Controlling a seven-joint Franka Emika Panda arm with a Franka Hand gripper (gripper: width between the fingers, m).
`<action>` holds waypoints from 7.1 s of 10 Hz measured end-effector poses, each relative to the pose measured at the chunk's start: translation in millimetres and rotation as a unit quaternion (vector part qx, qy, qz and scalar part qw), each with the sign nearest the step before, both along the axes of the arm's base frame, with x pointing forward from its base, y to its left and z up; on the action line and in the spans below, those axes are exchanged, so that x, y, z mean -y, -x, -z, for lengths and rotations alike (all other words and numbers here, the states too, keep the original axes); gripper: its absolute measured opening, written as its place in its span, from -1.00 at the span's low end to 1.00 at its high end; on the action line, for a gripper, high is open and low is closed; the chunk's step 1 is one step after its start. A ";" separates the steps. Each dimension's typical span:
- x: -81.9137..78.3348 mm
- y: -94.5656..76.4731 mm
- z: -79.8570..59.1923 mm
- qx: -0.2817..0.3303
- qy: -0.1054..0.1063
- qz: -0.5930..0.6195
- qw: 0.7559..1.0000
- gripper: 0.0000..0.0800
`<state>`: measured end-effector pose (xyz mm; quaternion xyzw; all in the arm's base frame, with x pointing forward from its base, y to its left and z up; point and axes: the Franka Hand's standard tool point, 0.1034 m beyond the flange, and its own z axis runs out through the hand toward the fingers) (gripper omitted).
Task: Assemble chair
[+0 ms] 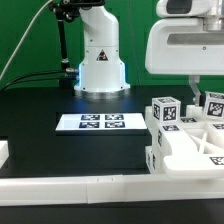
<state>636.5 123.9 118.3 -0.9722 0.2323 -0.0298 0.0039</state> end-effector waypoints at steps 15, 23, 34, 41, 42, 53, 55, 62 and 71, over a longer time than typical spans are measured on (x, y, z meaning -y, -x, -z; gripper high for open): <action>-1.6 -3.0 -0.5 -0.001 0.045 -0.401 0.915 0.40; 0.7 -1.7 0.6 0.006 0.024 -0.093 0.995 -0.29; 2.7 -4.4 0.4 -0.001 0.007 -0.167 0.986 0.62; 5.9 -4.3 2.1 -0.008 0.044 -0.463 0.885 0.62; 7.7 -2.4 5.0 -0.011 0.048 -0.502 0.863 0.62; 7.5 -1.2 6.1 -0.006 0.035 -0.266 0.963 -0.34; 4.1 1.9 8.1 -0.005 0.027 -0.131 0.991 -0.34; -1.8 -0.4 7.4 0.007 -0.008 0.147 0.989 -0.32; 4.2 -0.8 8.5 -0.006 0.017 -0.228 0.974 0.62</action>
Offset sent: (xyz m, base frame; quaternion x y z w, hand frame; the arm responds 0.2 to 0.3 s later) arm 0.0000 0.0000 0.0000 0.0000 0.0000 -0.0650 0.9979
